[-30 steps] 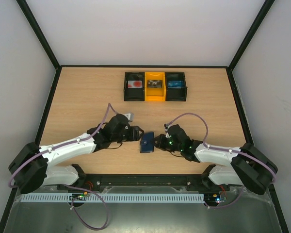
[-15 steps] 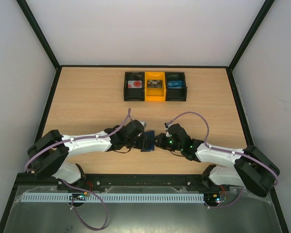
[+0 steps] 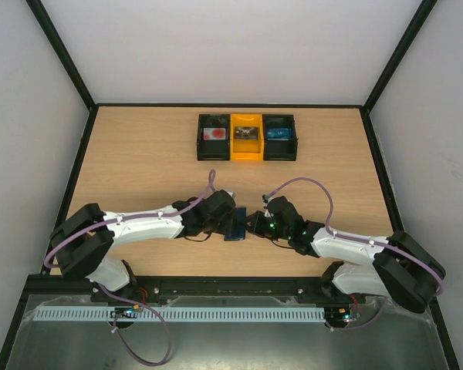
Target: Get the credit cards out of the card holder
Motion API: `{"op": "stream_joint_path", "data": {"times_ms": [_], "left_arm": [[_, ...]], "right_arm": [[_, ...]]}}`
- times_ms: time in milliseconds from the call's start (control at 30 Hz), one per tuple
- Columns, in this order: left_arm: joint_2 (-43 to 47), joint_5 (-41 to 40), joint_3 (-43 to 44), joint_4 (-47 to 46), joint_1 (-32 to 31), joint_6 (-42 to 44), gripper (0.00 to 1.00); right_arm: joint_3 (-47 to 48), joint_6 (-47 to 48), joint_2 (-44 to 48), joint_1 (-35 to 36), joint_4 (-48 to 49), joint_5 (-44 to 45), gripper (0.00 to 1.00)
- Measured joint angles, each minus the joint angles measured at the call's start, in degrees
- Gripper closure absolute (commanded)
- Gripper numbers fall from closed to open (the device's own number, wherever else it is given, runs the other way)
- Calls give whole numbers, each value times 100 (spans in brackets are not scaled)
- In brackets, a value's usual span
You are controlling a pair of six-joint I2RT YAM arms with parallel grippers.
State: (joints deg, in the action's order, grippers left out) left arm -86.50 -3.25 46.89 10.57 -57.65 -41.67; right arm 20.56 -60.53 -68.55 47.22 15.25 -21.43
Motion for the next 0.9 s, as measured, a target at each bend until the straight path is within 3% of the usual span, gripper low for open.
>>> {"op": "stream_joint_path", "data": {"times_ms": [233, 400, 900], "left_arm": [[-105, -173, 205, 245, -138, 63, 80], [-234, -225, 345, 361, -243, 83, 97], [-306, -258, 485, 527, -282, 94, 98]], "right_arm": [[0, 2, -9, 0, 0, 0, 98], [-4, 4, -42, 0, 0, 0, 98], [-39, 116, -46, 7, 2, 92, 98]]}}
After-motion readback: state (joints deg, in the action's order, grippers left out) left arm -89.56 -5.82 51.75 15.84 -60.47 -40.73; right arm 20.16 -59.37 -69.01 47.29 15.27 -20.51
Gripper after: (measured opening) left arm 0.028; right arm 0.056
